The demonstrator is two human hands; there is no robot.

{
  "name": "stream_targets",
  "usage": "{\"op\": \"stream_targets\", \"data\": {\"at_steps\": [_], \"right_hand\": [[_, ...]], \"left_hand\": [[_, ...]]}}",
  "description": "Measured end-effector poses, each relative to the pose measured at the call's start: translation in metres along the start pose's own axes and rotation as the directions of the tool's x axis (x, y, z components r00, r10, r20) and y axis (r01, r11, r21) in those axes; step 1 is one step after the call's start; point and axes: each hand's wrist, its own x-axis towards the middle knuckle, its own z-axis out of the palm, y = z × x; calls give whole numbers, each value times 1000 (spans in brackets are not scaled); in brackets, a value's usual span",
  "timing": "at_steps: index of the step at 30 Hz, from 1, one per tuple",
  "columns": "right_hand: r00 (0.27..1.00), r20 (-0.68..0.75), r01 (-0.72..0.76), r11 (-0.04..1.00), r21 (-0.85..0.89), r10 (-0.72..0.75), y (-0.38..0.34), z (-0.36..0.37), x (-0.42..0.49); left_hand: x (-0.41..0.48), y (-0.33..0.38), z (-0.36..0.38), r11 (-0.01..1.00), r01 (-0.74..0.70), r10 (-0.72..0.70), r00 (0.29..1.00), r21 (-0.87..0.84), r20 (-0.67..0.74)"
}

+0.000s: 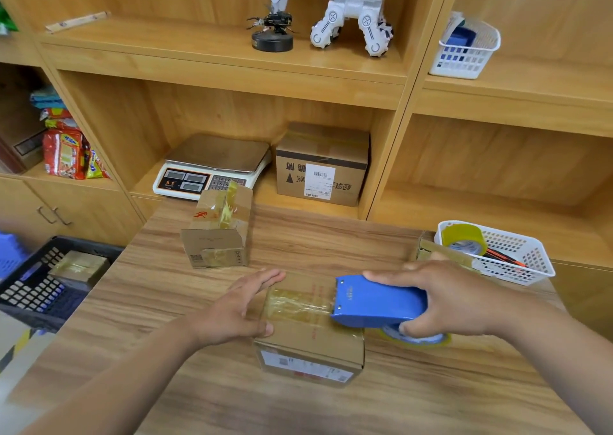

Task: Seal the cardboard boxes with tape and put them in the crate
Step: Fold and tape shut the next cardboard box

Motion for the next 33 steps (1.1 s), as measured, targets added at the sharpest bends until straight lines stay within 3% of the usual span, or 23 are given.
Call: {"op": "stream_targets", "data": {"at_steps": [7,12,27,33], "right_hand": [[997,0,-76,989,128,76,38,6,-39],[998,-20,-53,985,162,57,48,20,-46],[993,-22,-112,994,14,112,80,51,-58],[992,-48,-113,991,65,117,80,74,-47]], "left_hand": [[-2,10,4,999,37,-37,999,-9,10],[-3,13,11,997,47,-46,999,-55,15],[-2,10,17,996,50,-49,999,-79,21],[-2,14,20,994,57,-57,998,-90,3]]}}
